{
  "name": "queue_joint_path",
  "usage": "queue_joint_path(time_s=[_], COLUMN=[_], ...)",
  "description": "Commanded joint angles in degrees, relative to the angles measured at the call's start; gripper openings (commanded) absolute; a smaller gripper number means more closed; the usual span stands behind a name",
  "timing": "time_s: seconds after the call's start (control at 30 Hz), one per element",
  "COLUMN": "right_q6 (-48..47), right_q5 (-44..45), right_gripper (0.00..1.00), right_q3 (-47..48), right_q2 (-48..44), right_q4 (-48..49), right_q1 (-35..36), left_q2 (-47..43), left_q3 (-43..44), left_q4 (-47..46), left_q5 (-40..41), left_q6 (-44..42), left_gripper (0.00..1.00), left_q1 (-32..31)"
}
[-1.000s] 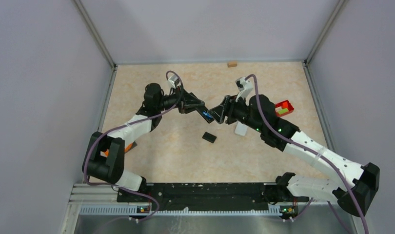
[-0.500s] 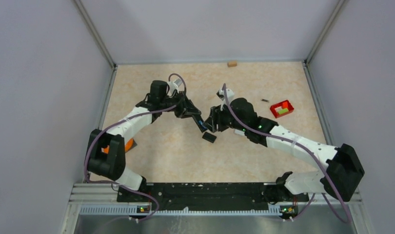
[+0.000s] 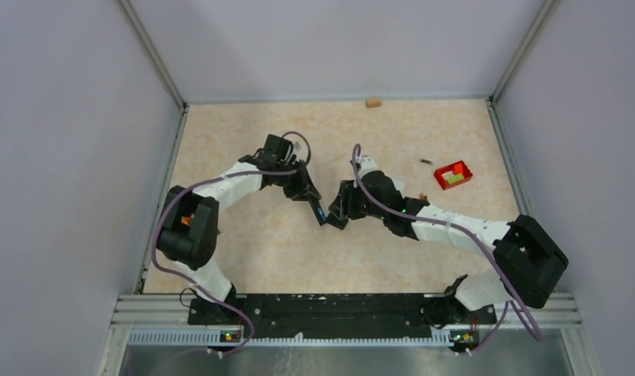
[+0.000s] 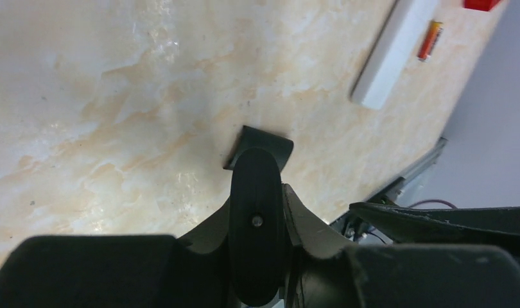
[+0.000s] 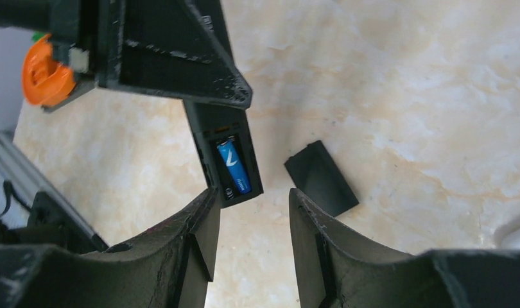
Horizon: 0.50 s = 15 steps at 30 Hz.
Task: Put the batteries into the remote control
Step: Remove the battery from the remote control.
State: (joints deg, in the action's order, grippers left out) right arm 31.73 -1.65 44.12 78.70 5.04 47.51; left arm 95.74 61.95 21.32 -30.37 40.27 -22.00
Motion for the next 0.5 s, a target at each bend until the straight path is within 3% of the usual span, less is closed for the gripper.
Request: queue_joint_path(time_s=[0.0,0.17,0.47], right_q6=[11.3,20.3,20.5], right_q5=[11.3,15.3,10.6], right_gripper=[0.45,0.44,0.46], right_q3=[-0.5,-5.6,-14.3], right_q2=[2.3,1.0,-2.7], right_q4=[-2.4,-3.6,6.7], right_q1=[0.5,-0.8,-1.4], left_q2=[3.5,9.2,14.4], left_q3=[6.1,15.5,24.4], left_q4=[5.3,12.2,21.1], left_q5=[9.6,18.9,29.8], left_q6=[0.3,1.8,3.9], left_gripper=[0.00,0.00,0.00], left_q1=[-3.8,-10.6,-17.4])
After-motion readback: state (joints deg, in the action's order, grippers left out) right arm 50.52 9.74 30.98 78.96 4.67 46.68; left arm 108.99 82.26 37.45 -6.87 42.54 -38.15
